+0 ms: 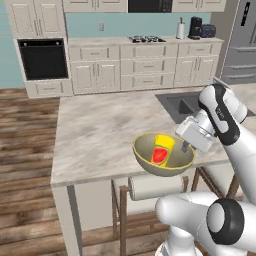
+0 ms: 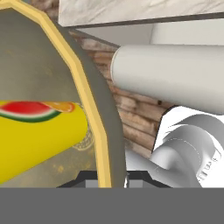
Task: Place the cup inside the bowl on the dining table and move the bowl to any counter.
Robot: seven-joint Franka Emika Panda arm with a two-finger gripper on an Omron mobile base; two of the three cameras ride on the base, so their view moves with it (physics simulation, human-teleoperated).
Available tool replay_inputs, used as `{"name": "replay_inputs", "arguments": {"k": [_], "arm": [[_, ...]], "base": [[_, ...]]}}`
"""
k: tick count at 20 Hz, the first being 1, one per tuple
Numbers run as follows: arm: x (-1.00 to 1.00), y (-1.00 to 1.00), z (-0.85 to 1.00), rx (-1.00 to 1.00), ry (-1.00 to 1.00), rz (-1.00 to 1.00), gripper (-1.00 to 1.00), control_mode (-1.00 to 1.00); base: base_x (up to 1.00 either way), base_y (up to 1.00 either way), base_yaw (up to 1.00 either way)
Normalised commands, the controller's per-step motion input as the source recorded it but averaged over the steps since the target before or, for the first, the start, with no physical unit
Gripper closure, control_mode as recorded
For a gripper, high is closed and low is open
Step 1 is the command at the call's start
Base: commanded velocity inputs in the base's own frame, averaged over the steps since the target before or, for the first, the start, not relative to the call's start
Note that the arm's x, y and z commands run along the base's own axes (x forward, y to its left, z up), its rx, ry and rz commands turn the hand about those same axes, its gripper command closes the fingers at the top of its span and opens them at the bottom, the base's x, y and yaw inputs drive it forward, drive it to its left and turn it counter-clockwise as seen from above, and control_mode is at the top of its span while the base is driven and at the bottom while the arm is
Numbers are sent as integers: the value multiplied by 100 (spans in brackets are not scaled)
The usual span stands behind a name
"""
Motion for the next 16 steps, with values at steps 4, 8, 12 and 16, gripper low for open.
{"name": "replay_inputs", "arguments": {"k": [4,8,12,16], "arm": [[0,0,0,0,0,0,100,100],[0,0,0,0,0,0,100,100],[0,0,0,0,0,0,100,100],[0,0,0,0,0,0,100,100]], "base": [[-1,64,0],[0,65,0],[0,71,0],[0,74,0]]}}
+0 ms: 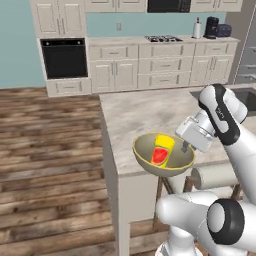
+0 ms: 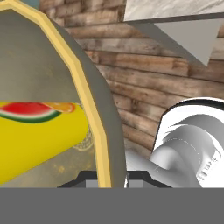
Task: Place the cup inside the bowl on the dining table and move the bowl to any counter.
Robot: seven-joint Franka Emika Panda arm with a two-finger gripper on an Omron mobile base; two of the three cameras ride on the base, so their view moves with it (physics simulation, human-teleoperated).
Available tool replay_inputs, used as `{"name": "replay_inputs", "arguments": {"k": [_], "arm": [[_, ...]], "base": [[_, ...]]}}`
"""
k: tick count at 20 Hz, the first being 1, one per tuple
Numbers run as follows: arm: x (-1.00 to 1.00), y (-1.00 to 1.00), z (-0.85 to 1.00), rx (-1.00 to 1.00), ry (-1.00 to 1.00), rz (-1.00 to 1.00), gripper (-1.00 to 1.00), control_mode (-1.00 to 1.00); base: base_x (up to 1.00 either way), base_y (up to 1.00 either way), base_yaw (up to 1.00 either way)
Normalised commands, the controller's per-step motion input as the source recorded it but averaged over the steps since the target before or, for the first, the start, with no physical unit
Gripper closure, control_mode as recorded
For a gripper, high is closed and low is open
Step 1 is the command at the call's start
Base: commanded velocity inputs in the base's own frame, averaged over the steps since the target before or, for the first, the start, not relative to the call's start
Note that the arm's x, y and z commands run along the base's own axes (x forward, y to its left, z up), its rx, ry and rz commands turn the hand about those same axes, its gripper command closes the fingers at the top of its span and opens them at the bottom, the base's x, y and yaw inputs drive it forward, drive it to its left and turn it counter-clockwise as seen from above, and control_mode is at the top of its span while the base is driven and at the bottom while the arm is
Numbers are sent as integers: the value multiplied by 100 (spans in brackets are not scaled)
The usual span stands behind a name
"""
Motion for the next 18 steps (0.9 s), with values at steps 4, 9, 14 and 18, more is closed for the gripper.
{"name": "replay_inputs", "arguments": {"k": [4,9,14,18], "arm": [[0,0,0,0,0,0,100,100],[0,0,0,0,0,0,100,100],[0,0,0,0,0,0,100,100],[0,0,0,0,0,0,100,100]], "base": [[0,76,0],[0,76,0],[0,75,0],[2,80,0]]}}
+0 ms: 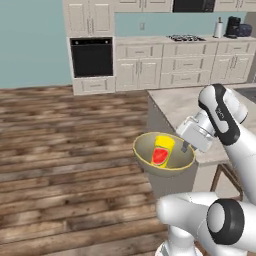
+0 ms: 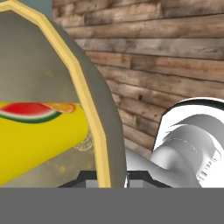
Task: Place the cup inside the bowl on the dining table and move the bowl to any counter.
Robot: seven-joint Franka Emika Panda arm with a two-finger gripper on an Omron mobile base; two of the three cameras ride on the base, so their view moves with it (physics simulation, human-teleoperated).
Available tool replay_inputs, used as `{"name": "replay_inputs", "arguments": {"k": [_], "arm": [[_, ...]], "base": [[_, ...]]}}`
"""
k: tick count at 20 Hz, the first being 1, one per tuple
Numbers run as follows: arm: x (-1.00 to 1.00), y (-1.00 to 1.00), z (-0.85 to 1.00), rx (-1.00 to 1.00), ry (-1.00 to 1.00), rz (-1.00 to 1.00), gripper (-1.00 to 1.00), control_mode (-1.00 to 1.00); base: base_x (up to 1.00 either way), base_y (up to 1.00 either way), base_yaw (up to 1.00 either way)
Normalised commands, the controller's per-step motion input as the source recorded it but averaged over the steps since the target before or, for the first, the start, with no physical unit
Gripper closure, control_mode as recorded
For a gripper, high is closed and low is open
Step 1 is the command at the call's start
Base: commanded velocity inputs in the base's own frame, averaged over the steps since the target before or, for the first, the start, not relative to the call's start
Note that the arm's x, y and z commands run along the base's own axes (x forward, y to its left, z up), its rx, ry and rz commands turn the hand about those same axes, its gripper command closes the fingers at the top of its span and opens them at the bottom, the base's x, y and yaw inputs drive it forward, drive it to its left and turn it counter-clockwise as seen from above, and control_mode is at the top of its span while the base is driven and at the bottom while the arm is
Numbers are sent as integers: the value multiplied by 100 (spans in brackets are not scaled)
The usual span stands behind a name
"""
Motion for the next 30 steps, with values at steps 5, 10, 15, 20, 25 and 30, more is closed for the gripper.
{"name": "replay_inputs", "arguments": {"k": [5,10,15,20,25,30], "arm": [[0,0,0,0,0,0,100,100],[0,0,0,0,0,0,100,100],[0,0,0,0,0,0,100,100],[0,0,0,0,0,0,100,100],[0,0,0,0,0,0,100,100],[0,0,0,0,0,0,100,100]], "base": [[6,78,0],[6,76,0],[15,74,0],[47,66,0],[60,61,0],[67,59,0]]}}
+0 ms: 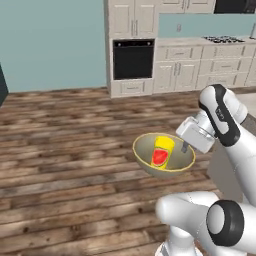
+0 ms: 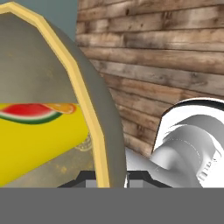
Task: Place the cup inside the bowl on the dining table and move the bowl to any counter.
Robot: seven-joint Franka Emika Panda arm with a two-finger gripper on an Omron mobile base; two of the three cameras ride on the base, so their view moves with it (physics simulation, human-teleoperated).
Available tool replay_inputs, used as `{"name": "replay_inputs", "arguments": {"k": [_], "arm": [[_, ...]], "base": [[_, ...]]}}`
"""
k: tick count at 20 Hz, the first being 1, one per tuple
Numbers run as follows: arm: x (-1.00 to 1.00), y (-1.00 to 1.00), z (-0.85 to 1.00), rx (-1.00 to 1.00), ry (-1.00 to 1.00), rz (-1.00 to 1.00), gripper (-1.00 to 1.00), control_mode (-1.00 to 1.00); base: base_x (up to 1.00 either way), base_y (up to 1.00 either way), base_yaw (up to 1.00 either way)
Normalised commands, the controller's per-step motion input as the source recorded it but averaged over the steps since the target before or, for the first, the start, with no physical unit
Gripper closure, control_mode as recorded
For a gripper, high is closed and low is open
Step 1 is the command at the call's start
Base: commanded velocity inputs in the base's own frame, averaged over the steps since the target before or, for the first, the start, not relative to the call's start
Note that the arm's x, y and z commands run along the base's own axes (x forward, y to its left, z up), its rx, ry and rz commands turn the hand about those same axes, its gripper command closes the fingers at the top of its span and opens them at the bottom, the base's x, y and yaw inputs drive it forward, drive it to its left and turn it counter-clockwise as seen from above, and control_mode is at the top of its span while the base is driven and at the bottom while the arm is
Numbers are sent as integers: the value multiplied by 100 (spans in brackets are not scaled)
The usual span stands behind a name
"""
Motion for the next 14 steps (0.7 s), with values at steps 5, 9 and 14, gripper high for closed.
{"name": "replay_inputs", "arguments": {"k": [5,9,14], "arm": [[0,0,0,0,0,0,100,100],[0,0,0,0,0,0,100,100],[0,0,0,0,0,0,100,100]], "base": [[71,43,0],[72,34,0],[74,28,0]]}}
